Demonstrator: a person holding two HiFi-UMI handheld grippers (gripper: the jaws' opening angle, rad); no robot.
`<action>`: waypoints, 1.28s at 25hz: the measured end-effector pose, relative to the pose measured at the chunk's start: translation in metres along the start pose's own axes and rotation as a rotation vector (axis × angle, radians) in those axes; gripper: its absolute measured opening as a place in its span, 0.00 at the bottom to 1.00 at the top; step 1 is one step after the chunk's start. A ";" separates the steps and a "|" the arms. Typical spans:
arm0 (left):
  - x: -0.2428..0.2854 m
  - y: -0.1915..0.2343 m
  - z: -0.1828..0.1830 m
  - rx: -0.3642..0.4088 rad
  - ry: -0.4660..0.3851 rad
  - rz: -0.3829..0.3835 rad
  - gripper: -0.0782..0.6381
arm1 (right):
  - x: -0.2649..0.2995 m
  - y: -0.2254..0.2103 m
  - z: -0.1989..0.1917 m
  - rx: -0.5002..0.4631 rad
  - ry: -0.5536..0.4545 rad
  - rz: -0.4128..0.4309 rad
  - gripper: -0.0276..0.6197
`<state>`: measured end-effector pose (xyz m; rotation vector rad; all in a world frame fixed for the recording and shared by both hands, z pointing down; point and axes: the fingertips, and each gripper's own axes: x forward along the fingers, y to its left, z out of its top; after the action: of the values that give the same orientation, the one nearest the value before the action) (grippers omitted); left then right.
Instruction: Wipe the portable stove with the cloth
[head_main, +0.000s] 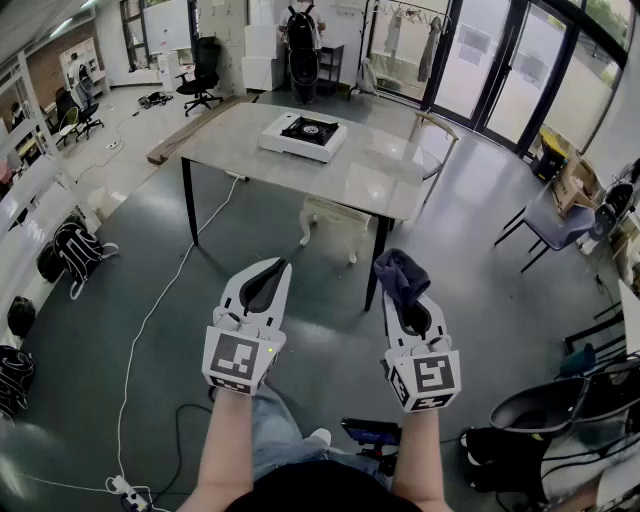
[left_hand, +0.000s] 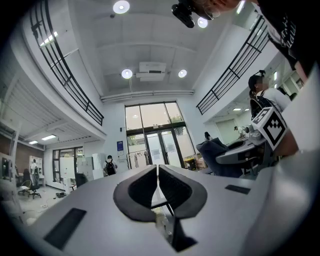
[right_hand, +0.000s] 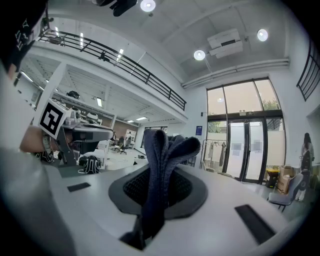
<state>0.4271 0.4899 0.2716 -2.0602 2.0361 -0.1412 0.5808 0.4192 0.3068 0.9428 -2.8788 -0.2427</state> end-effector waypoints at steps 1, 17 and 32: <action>-0.002 0.002 0.001 0.002 0.002 -0.001 0.12 | -0.001 0.002 0.002 0.001 -0.003 -0.003 0.14; 0.038 0.058 -0.001 -0.101 -0.070 0.023 0.12 | 0.055 -0.010 0.005 0.013 -0.006 -0.003 0.14; 0.158 0.216 -0.035 -0.098 -0.092 -0.048 0.12 | 0.247 -0.009 0.029 0.004 0.037 -0.050 0.14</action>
<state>0.2125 0.3296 0.2379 -2.1323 1.9761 0.0454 0.3835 0.2688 0.2887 1.0094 -2.8260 -0.2214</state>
